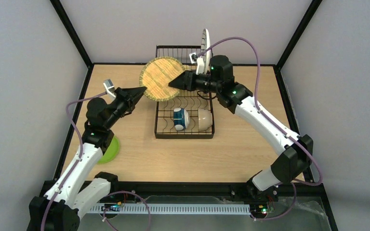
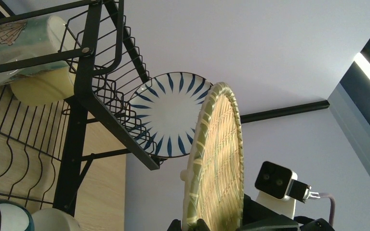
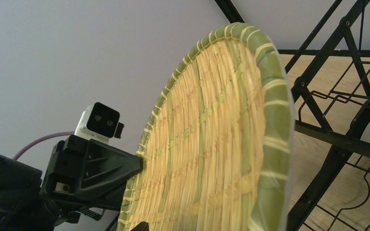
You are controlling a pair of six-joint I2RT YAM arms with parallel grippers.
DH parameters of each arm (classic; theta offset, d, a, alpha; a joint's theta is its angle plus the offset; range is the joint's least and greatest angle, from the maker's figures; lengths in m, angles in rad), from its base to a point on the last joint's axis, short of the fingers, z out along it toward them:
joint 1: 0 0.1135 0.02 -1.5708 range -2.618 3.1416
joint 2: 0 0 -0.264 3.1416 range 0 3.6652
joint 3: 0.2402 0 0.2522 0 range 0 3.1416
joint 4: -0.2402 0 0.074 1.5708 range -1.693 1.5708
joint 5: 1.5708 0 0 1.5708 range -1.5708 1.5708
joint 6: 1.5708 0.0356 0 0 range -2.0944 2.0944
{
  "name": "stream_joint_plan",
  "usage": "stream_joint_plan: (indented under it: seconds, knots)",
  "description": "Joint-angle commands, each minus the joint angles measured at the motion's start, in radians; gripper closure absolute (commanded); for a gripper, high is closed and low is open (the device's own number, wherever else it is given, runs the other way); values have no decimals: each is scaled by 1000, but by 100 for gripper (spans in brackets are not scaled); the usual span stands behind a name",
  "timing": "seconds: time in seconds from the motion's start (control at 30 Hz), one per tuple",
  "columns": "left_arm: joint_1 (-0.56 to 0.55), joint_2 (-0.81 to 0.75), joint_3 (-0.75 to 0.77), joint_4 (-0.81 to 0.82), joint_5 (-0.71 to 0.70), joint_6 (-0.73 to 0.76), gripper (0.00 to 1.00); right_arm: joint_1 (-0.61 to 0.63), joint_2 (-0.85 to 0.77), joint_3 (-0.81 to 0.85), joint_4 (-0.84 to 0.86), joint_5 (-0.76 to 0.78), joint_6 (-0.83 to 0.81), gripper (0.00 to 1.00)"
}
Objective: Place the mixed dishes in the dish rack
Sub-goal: Pass from the left arm to the right, then insert the plate into the dish rack.
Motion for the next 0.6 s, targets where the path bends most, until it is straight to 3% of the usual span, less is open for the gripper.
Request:
stream_joint_plan:
  seconds: [0.0,0.07,0.17,0.27,0.43,0.5,0.57]
  knots:
    - [-12,14,50,49,55,19,98,7,16,1,60,-12,13,24]
    - [-12,31,56,49,68,22,98,7,23,9,59,-7,8,37]
    - [-12,50,63,45,82,24,98,7,33,25,51,8,5,75]
    - [-12,64,80,11,95,38,98,7,33,34,44,28,3,96]
    - [-10,65,106,-104,86,79,96,7,31,44,28,50,3,100]
    - [-10,60,105,-124,81,80,86,7,29,56,16,57,2,100]
    - [-10,54,110,-143,75,88,69,7,27,72,5,64,-2,100]
